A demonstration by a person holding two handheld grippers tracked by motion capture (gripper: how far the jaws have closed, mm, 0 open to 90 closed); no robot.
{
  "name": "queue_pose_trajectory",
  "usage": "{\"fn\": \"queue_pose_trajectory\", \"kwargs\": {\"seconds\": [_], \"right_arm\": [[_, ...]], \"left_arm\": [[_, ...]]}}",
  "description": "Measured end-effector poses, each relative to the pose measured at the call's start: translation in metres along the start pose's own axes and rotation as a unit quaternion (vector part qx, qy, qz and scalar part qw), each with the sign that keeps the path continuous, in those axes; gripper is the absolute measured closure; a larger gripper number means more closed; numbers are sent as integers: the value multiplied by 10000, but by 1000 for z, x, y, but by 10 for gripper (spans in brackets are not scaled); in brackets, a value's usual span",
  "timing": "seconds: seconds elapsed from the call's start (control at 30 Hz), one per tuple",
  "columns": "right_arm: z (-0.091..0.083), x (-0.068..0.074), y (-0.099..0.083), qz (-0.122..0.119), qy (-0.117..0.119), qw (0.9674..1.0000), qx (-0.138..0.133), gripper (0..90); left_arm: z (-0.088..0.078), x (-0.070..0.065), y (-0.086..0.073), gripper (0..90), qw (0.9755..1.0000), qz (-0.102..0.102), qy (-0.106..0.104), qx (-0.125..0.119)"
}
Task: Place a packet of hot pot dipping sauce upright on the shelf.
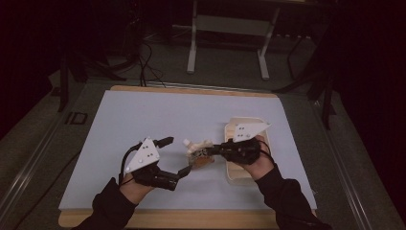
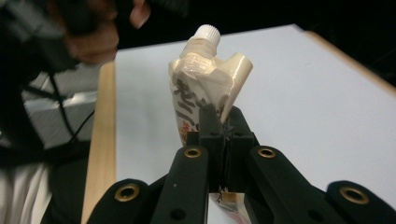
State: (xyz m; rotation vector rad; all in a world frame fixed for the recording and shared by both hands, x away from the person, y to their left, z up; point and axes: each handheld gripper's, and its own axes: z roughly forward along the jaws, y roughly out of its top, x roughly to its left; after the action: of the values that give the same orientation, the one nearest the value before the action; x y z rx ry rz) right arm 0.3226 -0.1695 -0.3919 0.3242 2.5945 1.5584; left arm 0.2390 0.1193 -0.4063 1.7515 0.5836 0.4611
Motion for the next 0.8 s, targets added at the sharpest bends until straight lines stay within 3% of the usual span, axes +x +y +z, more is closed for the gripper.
{"fn": "queue_pose_trajectory", "kwargs": {"seconds": [0.1, 0.17, 0.3, 0.33, 0.5, 0.6, 0.8], "right_arm": [[-12, -4, 9, 38, -134, 9998, -158, 891], [-19, -8, 14, 68, -251, 9993, -273, 891], [-29, -14, 20, 107, -494, 9981, -363, 891], [-35, -18, 23, 114, -675, 9968, -410, 891], [-46, -28, 25, 192, -888, 9948, -459, 891], [-58, -38, 24, 264, -1079, 9925, -507, 891], [-73, -51, 19, 347, -1356, 9887, -535, 891]], "left_arm": [[-9, 5, -11, 5, 9997, -251, -22, -73], [-11, 6, -15, 5, 9996, -280, 12, -99], [-16, 7, -29, 5, 9995, -307, 103, -52], [-17, 7, -33, 5, 9995, -302, 120, -44], [-19, 5, -50, 5, 9992, -308, 238, -46], [-20, 4, -56, 5, 9993, -204, 325, -43], [-16, 6, -64, 5, 9990, -316, 316, -6]]}}
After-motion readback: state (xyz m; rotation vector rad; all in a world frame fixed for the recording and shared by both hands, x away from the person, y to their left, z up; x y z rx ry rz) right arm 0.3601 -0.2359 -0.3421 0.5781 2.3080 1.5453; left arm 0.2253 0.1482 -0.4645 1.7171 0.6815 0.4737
